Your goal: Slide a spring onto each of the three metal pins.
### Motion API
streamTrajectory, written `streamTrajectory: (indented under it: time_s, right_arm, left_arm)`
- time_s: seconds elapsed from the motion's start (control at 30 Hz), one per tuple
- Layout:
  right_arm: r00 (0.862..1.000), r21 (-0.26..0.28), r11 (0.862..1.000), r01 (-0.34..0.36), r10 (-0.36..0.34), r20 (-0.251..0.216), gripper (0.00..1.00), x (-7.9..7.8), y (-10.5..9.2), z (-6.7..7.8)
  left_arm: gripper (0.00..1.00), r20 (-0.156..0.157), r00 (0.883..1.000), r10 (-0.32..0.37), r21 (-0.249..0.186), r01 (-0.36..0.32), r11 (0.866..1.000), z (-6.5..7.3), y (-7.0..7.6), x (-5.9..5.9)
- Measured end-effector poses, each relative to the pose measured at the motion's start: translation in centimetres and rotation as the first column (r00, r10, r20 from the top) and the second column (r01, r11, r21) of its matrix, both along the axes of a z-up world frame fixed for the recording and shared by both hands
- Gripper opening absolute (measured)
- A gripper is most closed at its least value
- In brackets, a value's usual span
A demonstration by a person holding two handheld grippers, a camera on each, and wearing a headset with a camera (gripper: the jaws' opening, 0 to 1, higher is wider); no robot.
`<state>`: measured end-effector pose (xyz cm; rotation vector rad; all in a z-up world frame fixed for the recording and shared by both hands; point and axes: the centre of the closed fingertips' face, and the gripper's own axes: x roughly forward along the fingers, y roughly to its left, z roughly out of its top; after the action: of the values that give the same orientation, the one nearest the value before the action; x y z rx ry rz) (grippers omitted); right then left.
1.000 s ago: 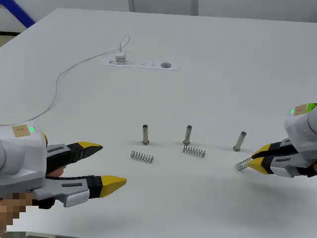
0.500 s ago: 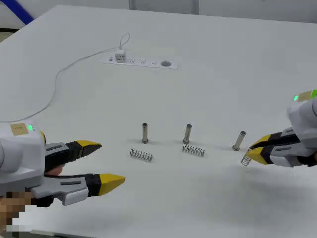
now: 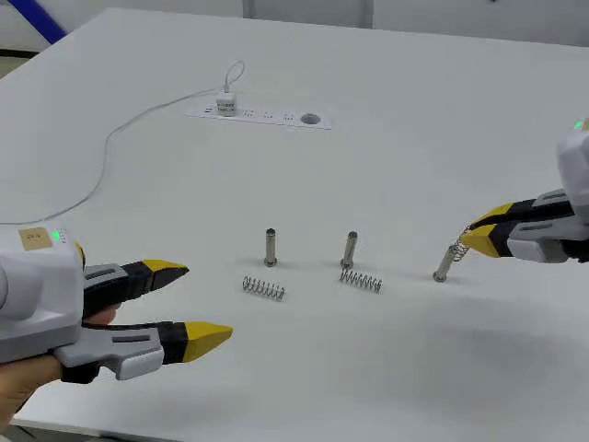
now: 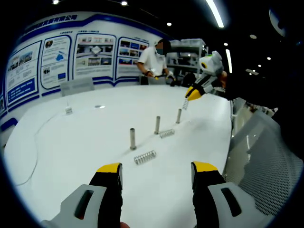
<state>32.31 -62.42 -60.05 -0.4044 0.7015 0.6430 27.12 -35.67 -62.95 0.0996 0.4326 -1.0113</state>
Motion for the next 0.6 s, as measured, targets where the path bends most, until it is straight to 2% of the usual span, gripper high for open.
streamTrajectory:
  time_s: [0.27,0.6]
  right_arm:
    - [1.000,-0.013,1.000,0.021,-0.021,-0.008,0.12,1.3,-0.6,-0.6]
    - [0.999,-0.020,1.000,0.019,-0.019,-0.035,0.12,1.7,-0.6,-1.4]
  left_arm:
    - [0.60,-0.001,1.000,0.012,-0.002,-0.012,1.000,-0.1,0.3,0.0]
    - [0.60,-0.003,1.000,0.031,-0.002,-0.031,1.000,-0.1,0.6,-0.1]
